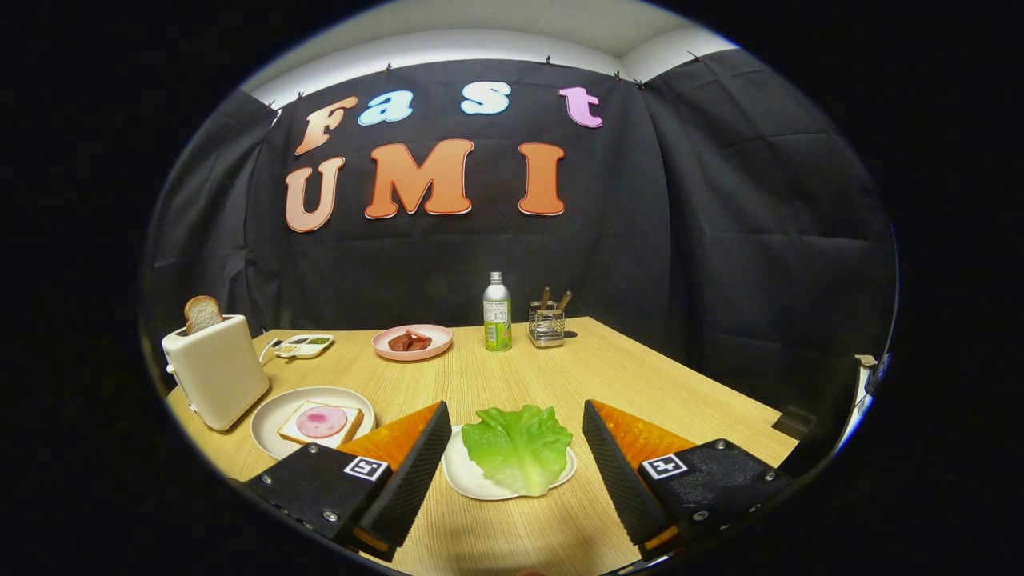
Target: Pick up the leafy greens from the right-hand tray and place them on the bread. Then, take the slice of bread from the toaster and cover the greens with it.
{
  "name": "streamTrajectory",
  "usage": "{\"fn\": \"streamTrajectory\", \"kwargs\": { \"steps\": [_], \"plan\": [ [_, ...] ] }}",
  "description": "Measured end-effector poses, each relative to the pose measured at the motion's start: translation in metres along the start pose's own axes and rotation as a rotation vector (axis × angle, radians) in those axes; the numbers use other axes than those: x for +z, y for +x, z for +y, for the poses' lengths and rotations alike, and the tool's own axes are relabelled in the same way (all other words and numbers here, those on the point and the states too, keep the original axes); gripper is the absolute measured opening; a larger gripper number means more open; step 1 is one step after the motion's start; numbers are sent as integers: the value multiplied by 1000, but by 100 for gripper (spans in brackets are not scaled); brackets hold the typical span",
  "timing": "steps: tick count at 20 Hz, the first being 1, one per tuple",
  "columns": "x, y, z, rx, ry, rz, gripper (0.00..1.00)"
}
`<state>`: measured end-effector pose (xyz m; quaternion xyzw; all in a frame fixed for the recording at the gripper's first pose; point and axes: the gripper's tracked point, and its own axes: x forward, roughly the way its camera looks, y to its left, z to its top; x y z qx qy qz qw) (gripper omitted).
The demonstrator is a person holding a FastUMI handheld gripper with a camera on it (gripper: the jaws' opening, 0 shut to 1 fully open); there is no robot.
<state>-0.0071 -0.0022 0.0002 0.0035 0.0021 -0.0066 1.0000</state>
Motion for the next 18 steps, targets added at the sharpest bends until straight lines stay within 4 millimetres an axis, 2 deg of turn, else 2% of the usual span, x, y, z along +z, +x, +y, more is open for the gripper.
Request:
{"fn": "streamTrajectory", "kwargs": {
  "steps": [12,18],
  "plan": [
    [-5,-1,7,8,-29,14,99],
    [-19,3,15,32,-13,62,99]
  ]
}}
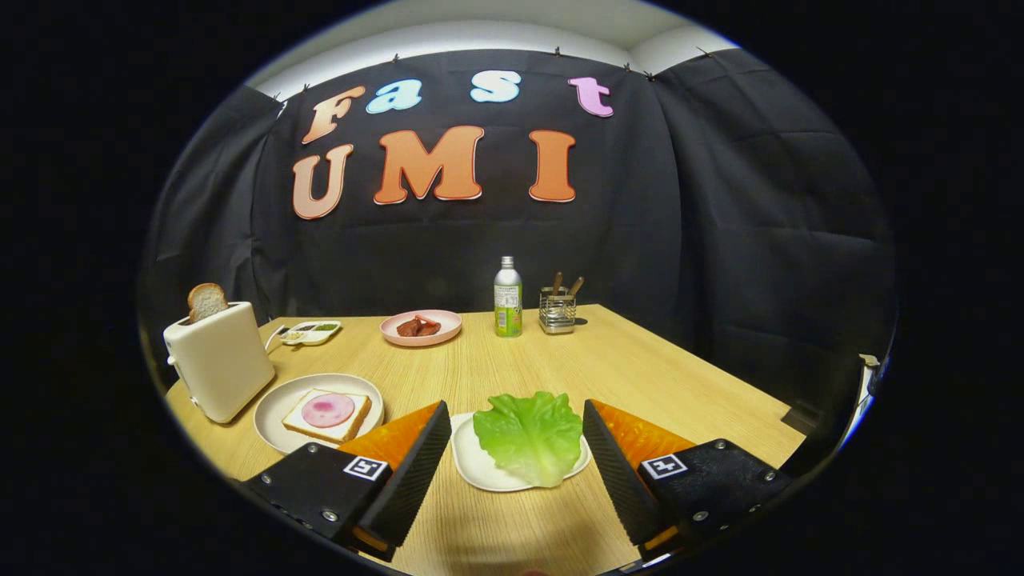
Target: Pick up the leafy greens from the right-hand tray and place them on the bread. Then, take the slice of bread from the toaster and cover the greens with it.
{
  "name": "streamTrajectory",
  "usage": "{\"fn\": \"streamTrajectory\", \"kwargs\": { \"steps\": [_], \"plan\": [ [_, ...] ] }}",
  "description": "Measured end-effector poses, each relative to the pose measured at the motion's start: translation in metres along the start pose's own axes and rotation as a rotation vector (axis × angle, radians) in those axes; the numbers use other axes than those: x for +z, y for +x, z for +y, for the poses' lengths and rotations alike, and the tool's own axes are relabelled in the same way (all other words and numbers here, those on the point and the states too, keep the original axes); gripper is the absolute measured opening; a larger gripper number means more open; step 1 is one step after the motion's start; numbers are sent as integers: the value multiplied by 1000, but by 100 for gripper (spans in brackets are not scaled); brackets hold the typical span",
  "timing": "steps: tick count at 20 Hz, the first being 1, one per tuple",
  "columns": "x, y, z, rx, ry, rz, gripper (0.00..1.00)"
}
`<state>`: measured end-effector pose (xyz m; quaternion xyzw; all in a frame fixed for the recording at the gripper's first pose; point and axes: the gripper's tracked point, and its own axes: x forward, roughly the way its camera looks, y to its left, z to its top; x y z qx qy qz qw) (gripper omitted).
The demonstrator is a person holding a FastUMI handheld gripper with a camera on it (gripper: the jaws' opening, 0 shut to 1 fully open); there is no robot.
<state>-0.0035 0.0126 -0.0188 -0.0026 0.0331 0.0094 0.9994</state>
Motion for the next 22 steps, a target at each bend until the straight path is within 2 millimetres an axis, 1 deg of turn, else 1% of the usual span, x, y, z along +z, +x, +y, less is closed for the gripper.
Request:
{"fn": "streamTrajectory", "kwargs": {
  "steps": [3,5,12,17,20,22],
  "plan": [
    [-7,4,4,3,-24,16,99],
    [-16,7,6,10,-34,39,99],
    [-36,17,23,51,-70,104,99],
    [-35,35,20,33,-90,117,99],
    [-37,52,10,3,-107,148,99],
    [-41,62,11,11,-97,179,99]
  ]
}}
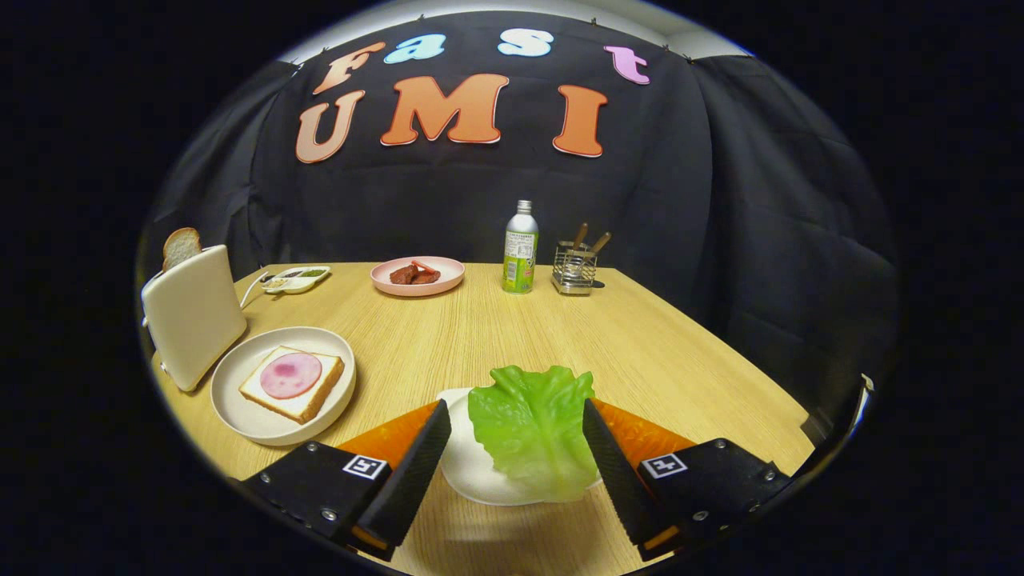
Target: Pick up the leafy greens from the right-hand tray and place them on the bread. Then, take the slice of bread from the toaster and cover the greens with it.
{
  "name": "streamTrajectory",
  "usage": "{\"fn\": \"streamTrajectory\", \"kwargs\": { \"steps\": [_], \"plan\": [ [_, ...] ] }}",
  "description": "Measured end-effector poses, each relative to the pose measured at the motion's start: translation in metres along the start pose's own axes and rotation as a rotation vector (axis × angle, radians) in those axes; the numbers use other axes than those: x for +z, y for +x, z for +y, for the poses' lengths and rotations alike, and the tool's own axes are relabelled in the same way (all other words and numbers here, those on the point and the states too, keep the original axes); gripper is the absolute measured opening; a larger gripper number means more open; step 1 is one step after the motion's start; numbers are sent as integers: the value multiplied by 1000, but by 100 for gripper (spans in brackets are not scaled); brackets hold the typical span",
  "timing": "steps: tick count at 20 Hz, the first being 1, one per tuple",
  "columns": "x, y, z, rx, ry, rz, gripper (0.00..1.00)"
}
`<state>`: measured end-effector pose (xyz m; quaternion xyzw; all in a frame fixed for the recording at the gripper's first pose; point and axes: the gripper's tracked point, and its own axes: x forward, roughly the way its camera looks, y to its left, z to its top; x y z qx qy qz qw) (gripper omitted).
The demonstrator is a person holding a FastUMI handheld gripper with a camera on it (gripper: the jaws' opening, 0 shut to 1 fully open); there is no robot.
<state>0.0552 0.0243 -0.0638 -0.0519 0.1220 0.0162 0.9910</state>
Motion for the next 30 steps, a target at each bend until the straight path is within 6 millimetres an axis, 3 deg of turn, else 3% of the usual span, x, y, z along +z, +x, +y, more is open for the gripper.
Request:
{"fn": "streamTrajectory", "kwargs": {
  "steps": [7,13,23,30],
  "plan": [
    [-7,30,-12,-14,-35,92,99],
    [-24,42,-13,-2,-12,168,96],
    [-39,44,-10,12,12,212,68],
    [-41,44,-2,30,42,210,41]
  ]
}}
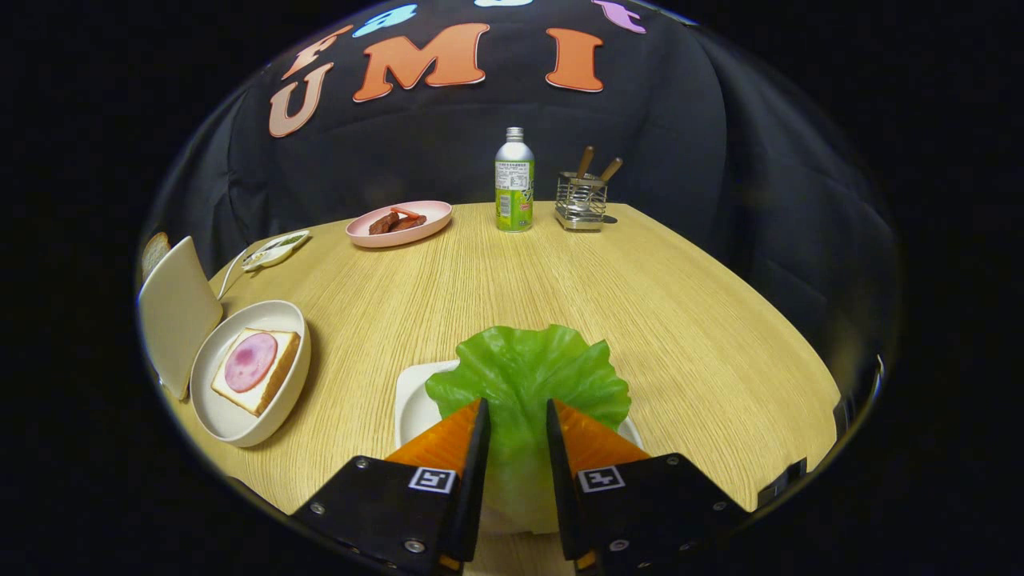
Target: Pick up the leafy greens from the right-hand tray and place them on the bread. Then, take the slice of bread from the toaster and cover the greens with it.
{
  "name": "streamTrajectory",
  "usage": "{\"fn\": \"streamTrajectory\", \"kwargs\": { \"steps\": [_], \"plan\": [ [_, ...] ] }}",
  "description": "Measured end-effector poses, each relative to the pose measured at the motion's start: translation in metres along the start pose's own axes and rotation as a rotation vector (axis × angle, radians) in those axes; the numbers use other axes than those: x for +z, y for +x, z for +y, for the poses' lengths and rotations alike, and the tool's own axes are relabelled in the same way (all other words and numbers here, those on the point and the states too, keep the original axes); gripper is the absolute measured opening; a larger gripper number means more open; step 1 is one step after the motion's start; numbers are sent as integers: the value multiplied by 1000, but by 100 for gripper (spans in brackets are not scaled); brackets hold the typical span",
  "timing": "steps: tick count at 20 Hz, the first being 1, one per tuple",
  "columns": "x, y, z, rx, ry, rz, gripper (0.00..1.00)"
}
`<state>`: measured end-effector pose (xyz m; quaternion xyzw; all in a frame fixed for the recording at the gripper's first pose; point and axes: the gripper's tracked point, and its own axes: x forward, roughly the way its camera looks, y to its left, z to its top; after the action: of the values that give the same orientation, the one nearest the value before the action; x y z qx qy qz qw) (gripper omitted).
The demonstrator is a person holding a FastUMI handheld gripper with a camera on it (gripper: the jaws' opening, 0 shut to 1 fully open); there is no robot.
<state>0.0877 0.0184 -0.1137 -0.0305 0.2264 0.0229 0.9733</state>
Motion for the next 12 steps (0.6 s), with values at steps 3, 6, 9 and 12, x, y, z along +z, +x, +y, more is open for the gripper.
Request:
{"fn": "streamTrajectory", "kwargs": {
  "steps": [3,6,9,12],
  "plan": [
    [1,0,3,-4,-20,-15,22],
    [2,0,1,-19,-15,-21,3],
    [8,-6,-1,-12,27,-34,1],
    [20,-16,-3,-8,49,-66,1]
  ]
}}
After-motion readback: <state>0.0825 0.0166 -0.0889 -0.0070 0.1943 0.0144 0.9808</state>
